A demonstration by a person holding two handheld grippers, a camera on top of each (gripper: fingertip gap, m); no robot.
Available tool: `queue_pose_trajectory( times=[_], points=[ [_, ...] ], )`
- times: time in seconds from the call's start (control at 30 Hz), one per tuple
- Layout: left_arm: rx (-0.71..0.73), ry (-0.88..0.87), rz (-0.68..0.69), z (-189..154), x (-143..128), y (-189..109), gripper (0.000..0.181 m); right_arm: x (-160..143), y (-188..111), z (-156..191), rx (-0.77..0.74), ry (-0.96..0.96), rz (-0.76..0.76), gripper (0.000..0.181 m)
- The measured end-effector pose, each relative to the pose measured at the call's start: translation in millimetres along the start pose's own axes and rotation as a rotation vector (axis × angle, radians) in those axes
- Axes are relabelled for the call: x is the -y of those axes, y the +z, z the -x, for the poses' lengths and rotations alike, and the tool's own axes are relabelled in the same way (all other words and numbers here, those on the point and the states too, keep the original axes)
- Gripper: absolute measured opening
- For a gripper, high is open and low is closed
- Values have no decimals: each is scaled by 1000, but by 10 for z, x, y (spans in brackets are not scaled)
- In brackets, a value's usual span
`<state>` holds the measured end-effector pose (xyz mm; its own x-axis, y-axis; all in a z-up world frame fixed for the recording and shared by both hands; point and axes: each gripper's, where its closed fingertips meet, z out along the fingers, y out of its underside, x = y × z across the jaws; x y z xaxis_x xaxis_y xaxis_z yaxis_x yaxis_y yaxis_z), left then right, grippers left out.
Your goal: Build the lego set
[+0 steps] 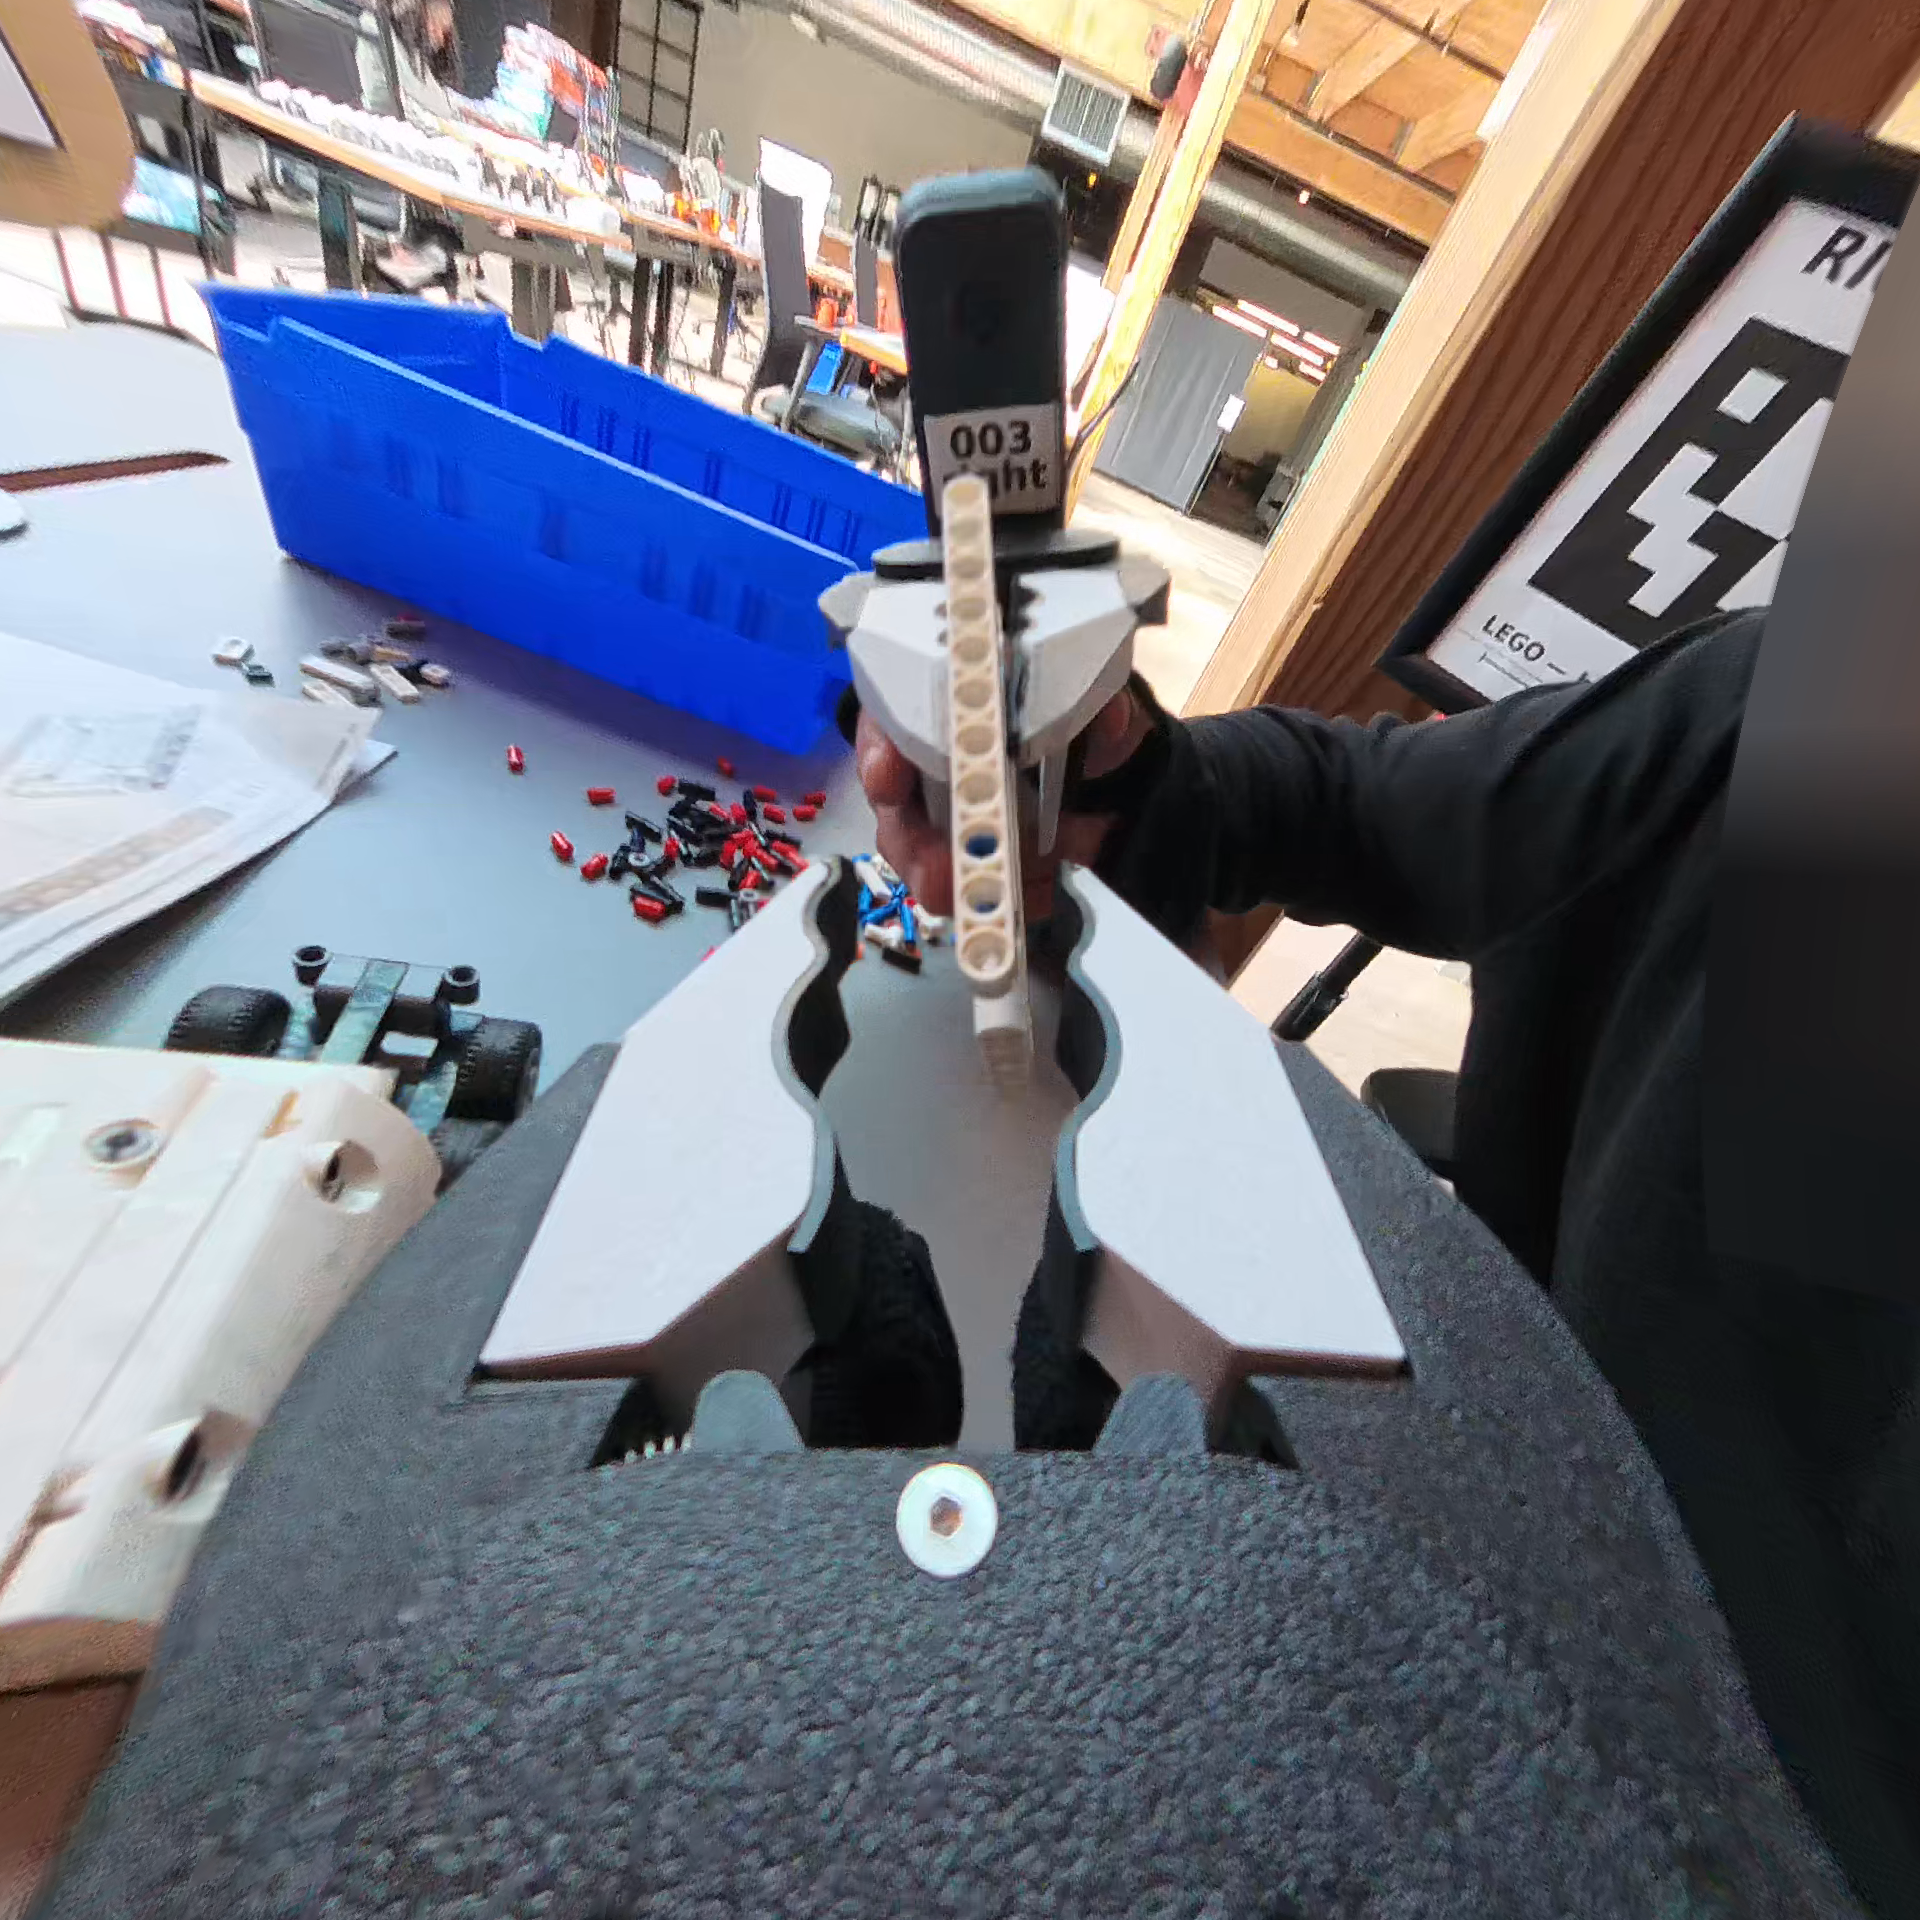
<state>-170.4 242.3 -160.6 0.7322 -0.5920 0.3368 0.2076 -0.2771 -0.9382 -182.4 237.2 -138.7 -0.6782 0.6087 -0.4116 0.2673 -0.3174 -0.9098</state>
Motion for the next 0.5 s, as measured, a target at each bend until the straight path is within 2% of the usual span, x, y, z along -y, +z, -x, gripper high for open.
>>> queue_pose_trajectory(
  times=[0.07, 0.17, 0.2, 0.27, 0.33, 0.4, 0.43, 0.5],
  points=[
    [-28, -15, 9, -22, -38, 37, 5, -15, 0, -38, -15, -5, 5, 6],
    [-59, -77, 7, -10, -50, 25, 4, -32, -12, -93, -64, -94, 34, 10],
    [-60, -125, 5, 26, -46, 6, 4, -52, -46, -151, -116, -182, 99, 21],
    [-50, -195, 5, 98, -34, -54, 4, -22, -234, -334, -313, -418, 285, 48],
    [-12, -196, 38, 149, -77, -80, 4, 127, -386, -321, -484, -746, 438, 49],
    [8, -191, 96, 149, -166, -50, 5, 138, -388, -242, -575, -1051, 673, 51],
    [7, -175, 123, 123, -204, -28, 5, 93, -372, -236, -592, -1152, 804, 51],
    [29, -131, 171, 113, -284, 7, 5, -9, -330, -246, -575, -1249, 969, 50]
  ],
)
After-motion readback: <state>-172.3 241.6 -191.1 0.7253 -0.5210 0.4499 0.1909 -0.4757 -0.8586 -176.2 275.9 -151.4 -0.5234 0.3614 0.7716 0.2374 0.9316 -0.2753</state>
